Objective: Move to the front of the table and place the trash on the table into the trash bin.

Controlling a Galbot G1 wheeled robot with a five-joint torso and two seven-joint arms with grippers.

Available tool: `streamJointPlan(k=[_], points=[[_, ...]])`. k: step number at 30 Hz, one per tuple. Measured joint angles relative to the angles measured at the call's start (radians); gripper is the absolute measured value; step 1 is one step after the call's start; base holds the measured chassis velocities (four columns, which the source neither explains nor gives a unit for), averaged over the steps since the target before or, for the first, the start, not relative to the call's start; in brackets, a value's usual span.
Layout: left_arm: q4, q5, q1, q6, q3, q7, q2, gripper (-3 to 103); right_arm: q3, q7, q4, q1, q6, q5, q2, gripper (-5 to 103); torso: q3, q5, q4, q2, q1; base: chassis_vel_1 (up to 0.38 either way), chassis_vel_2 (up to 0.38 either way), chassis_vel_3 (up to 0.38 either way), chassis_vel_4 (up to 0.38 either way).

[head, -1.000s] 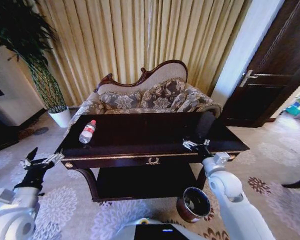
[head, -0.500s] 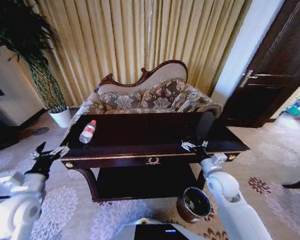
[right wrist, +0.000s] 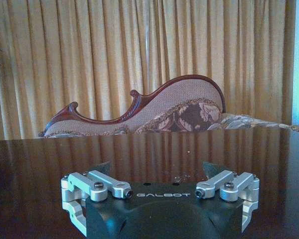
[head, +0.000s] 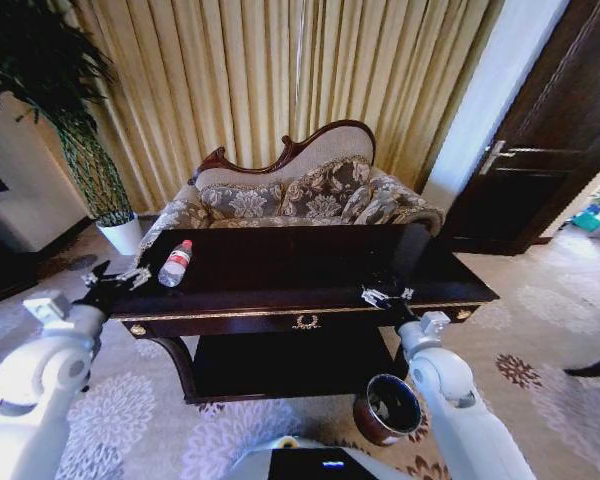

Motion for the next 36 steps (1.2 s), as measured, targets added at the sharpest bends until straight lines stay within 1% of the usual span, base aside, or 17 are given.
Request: streamJointPlan(k=[3,6,8,11,13,14,16,19,20,21,22,23,24,25,27,30,36], points=[[0.041,-0.028,-0.046,0.027,0.034,-0.021,0.027,100,-0.014,0.000,-0.010,0.012,0.000,-0.003,0.001,100,0.000,0.0000,0.0000,0.000,0.000,0.000,0.000,0.000,0.000],[0.071,-0.046,-0.075,0.040,0.065,-0.038,0.042,100,-0.026,0.001,-0.018,0.020,0.000,-0.007,0.004,100,0.000,0.0000,0.0000,0.000,0.000,0.000,0.000,0.000,0.000],[0.096,-0.079,-0.111,0.060,0.103,-0.056,0.058,100,-0.037,0.003,-0.028,0.030,-0.001,-0.013,0.005,100,0.000,0.0000,0.0001,0.000,0.000,0.000,0.000,0.000,0.000],[0.104,-0.099,-0.128,0.071,0.121,-0.066,0.064,100,-0.039,0.004,-0.032,0.032,-0.002,-0.013,0.005,100,0.000,0.0000,0.0001,0.000,0.000,0.000,0.000,0.000,0.000],[0.119,-0.135,-0.178,0.094,0.177,-0.094,0.073,100,-0.041,0.007,-0.039,0.037,-0.003,-0.013,0.002,100,0.000,0.0003,0.0001,0.000,0.000,0.000,0.000,0.000,0.000],[0.119,-0.135,-0.178,0.094,0.177,-0.094,0.073,100,-0.041,0.007,-0.039,0.037,-0.003,-0.013,0.002,100,0.000,0.0003,0.0001,0.000,0.000,0.000,0.000,0.000,0.000],[0.131,-0.141,-0.232,0.106,0.246,-0.126,0.075,100,-0.035,0.008,-0.043,0.039,-0.004,-0.010,-0.004,100,0.000,0.0001,-0.0003,0.000,0.000,0.000,0.000,0.000,0.000],[0.131,-0.144,-0.249,0.114,0.269,-0.147,0.074,100,-0.033,0.008,-0.045,0.040,-0.004,-0.008,-0.007,100,0.000,0.0003,-0.0002,0.000,0.000,0.000,0.000,0.000,0.000],[0.126,-0.151,-0.268,0.144,0.302,-0.189,0.071,100,-0.027,0.008,-0.049,0.043,-0.004,-0.004,-0.010,100,0.000,0.0000,-0.0003,0.000,0.000,0.000,0.000,0.000,0.000],[0.119,-0.156,-0.273,0.172,0.315,-0.216,0.069,100,-0.023,0.008,-0.052,0.044,-0.004,0.000,-0.012,100,0.000,0.0001,-0.0002,0.000,0.000,0.000,0.000,0.000,0.000],[0.112,-0.164,-0.275,0.199,0.323,-0.240,0.067,100,-0.021,0.008,-0.055,0.044,-0.004,0.004,-0.013,100,0.000,0.0002,-0.0001,0.000,0.000,0.000,0.000,0.000,0.000],[0.112,-0.164,-0.275,0.199,0.323,-0.240,0.067,100,-0.021,0.008,-0.055,0.044,-0.004,0.004,-0.013,100,0.000,0.0002,-0.0001,0.000,0.000,0.000,0.000,0.000,0.000],[0.105,-0.172,-0.275,0.218,0.328,-0.262,0.065,100,-0.019,0.008,-0.059,0.045,-0.004,0.007,-0.014,100,0.000,0.0001,0.0000,0.000,0.000,0.000,0.000,0.000,0.000],[0.105,-0.172,-0.275,0.218,0.328,-0.262,0.065,100,-0.019,0.008,-0.059,0.045,-0.004,0.007,-0.014,100,0.000,0.0001,0.0000,0.000,0.000,0.000,0.000,0.000,0.000],[0.098,-0.179,-0.277,0.229,0.335,-0.301,0.064,100,-0.018,0.008,-0.070,0.048,-0.004,0.010,-0.011,100,0.000,0.0002,0.0000,0.000,0.000,0.000,0.000,0.000,0.000],[0.100,-0.180,-0.279,0.230,0.337,-0.314,0.070,100,-0.023,0.008,-0.078,0.051,-0.004,0.010,-0.004,100,0.000,0.0002,0.0000,0.000,0.000,0.000,0.000,0.000,0.000],[0.120,-0.180,-0.277,0.229,0.319,-0.306,0.086,100,-0.033,0.008,-0.088,0.057,0.000,0.010,0.002,100,0.000,-0.0002,0.0001,0.000,0.000,0.000,0.000,0.000,0.000]])
